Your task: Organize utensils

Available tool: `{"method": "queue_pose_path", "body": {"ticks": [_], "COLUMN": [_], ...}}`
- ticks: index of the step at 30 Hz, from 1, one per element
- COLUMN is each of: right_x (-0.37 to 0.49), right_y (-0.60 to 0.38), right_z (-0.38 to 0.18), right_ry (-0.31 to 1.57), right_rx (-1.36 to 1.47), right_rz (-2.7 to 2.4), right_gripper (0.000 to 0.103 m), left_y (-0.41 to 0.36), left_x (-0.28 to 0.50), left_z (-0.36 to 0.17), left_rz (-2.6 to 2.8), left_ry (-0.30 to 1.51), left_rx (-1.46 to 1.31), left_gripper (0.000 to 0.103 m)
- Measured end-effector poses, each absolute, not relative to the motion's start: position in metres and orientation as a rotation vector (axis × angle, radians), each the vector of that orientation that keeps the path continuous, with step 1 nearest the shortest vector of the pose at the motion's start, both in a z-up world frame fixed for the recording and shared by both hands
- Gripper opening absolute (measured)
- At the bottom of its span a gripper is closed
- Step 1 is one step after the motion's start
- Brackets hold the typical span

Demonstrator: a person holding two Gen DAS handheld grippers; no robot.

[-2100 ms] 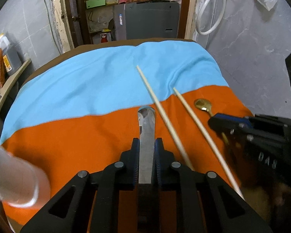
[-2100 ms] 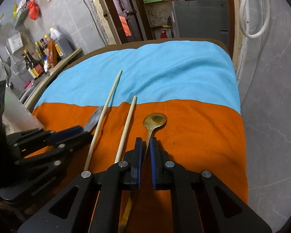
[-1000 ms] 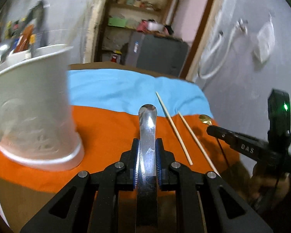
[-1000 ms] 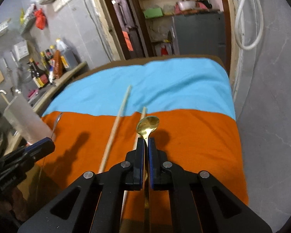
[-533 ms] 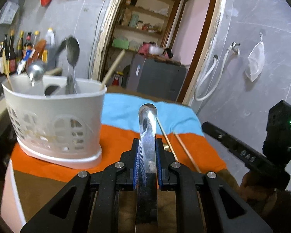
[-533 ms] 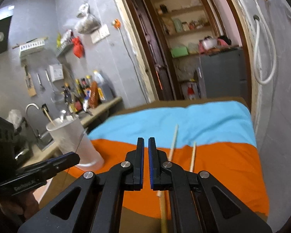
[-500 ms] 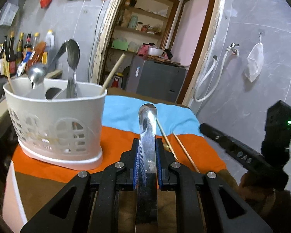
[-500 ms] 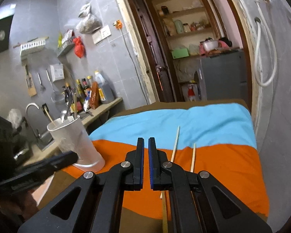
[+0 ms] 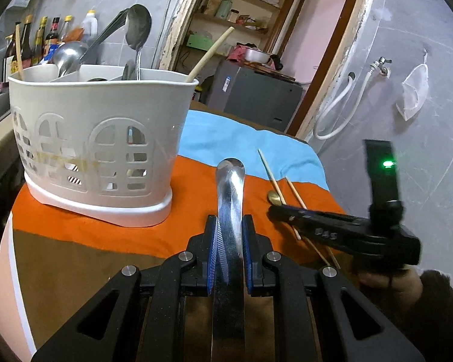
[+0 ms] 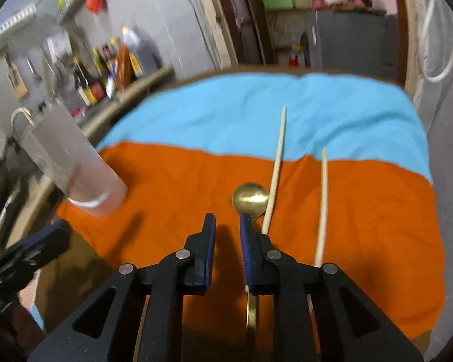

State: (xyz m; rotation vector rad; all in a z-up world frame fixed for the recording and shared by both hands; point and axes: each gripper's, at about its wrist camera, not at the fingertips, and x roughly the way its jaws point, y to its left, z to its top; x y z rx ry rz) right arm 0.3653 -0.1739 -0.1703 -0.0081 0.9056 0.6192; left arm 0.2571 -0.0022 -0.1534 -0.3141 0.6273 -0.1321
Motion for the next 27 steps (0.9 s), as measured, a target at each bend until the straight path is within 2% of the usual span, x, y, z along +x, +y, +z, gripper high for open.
{"method": "queue_pose_path", "body": {"ticks": [6, 15, 27], "right_x": [0.364, 0.375, 0.378], "right_y": [-0.172, -0.177, -0.185], "right_z": [-0.169, -0.168, -0.153], "right_ry": [0.906, 0.914, 0.827], "right_rx": [-0.065, -0.067, -0.071], "right_rz": [0.595, 0.595, 0.517], "right_gripper": [0.021, 0.022, 0.022], "left_y": [0.003, 0.004, 0.003], "left_x": [0.256, 0.258, 0.265], "left_z": [-0.152, -0.156, -0.158], "left_rz": [-0.122, -0.117, -0.112], "left_ry": [0.626, 0.641, 0.658], "left_rx": [-0.328, -0.345, -0.349], "left_gripper": [0.012, 0.012, 0.012]}}
